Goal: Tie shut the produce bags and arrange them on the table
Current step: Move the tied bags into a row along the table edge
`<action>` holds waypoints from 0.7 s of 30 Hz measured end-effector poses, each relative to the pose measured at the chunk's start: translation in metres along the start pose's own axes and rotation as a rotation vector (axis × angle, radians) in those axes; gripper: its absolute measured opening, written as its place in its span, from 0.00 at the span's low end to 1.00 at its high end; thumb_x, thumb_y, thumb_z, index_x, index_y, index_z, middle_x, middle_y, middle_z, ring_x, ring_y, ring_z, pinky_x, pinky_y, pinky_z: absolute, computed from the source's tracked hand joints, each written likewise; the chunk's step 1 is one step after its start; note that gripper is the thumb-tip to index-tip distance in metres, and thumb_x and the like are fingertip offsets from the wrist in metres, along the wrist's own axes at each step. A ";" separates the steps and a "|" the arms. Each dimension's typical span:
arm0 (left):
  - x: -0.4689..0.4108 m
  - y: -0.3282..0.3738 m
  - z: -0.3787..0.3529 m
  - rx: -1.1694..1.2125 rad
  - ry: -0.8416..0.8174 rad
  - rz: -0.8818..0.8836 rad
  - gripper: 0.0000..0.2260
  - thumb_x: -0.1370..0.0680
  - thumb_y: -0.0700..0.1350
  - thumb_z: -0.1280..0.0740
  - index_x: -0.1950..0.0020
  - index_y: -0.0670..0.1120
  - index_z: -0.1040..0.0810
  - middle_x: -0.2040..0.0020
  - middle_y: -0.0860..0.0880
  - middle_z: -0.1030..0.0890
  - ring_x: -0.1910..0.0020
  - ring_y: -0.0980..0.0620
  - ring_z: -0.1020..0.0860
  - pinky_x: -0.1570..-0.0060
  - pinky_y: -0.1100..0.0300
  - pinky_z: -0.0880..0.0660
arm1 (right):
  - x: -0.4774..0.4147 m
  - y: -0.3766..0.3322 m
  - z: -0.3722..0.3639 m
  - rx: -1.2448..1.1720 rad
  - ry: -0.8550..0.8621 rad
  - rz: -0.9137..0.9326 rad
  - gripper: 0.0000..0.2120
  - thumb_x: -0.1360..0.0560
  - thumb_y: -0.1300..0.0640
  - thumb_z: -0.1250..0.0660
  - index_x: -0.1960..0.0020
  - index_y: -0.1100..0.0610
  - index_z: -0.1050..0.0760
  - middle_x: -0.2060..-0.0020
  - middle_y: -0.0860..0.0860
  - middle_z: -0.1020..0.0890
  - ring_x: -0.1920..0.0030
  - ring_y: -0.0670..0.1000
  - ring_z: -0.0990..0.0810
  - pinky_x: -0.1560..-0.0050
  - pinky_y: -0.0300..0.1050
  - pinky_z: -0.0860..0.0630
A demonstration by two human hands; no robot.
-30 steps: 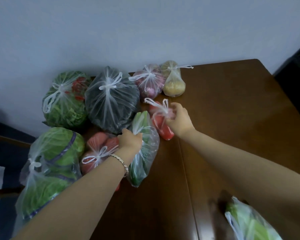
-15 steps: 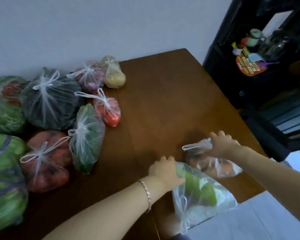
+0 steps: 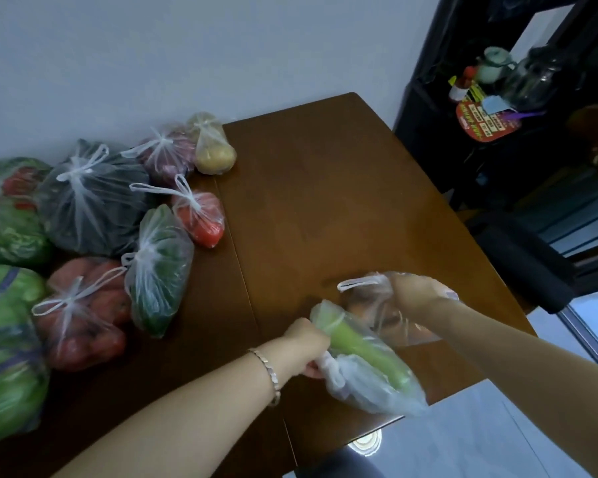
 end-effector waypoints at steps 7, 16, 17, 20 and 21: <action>-0.008 0.017 0.115 -0.098 0.321 -0.129 0.13 0.25 0.32 0.41 0.43 0.34 0.26 0.45 0.32 0.22 0.48 0.35 0.21 0.51 0.46 0.22 | -0.007 -0.047 0.017 -0.235 0.066 0.083 0.19 0.24 0.53 0.40 0.34 0.51 0.34 0.49 0.53 0.20 0.50 0.55 0.21 0.59 0.42 0.29; -0.014 0.024 0.265 -0.513 0.661 -0.125 0.14 0.23 0.38 0.40 0.39 0.37 0.27 0.37 0.38 0.24 0.39 0.40 0.26 0.44 0.55 0.29 | -0.034 -0.169 0.044 -0.605 0.007 0.231 0.18 0.24 0.55 0.42 0.35 0.58 0.32 0.47 0.59 0.20 0.46 0.59 0.22 0.55 0.42 0.31; -0.011 0.026 0.275 -0.506 0.708 -0.147 0.13 0.23 0.38 0.39 0.40 0.37 0.26 0.39 0.38 0.23 0.39 0.40 0.26 0.45 0.54 0.29 | -0.038 -0.182 0.048 -0.623 0.012 0.249 0.18 0.24 0.56 0.42 0.35 0.59 0.33 0.46 0.60 0.20 0.46 0.59 0.23 0.53 0.43 0.30; -0.006 0.030 0.299 -0.488 0.810 -0.239 0.10 0.23 0.37 0.39 0.44 0.37 0.25 0.43 0.37 0.22 0.42 0.38 0.25 0.46 0.51 0.29 | -0.051 -0.218 0.059 -0.690 0.051 0.240 0.17 0.24 0.58 0.43 0.37 0.62 0.32 0.45 0.60 0.21 0.45 0.59 0.23 0.55 0.41 0.32; -0.005 0.030 0.303 -0.475 0.825 -0.279 0.09 0.24 0.37 0.40 0.46 0.36 0.24 0.44 0.36 0.22 0.44 0.36 0.24 0.47 0.49 0.28 | -0.054 -0.226 0.061 -0.747 0.064 0.209 0.17 0.23 0.59 0.43 0.37 0.63 0.32 0.45 0.60 0.21 0.45 0.59 0.24 0.57 0.39 0.34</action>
Point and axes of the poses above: each hand's wrist, its own x-axis away from the middle knuckle, its own z-axis out of the back of the hand, y = z × x, the point moved 9 cm from there along -x, towards the middle knuckle
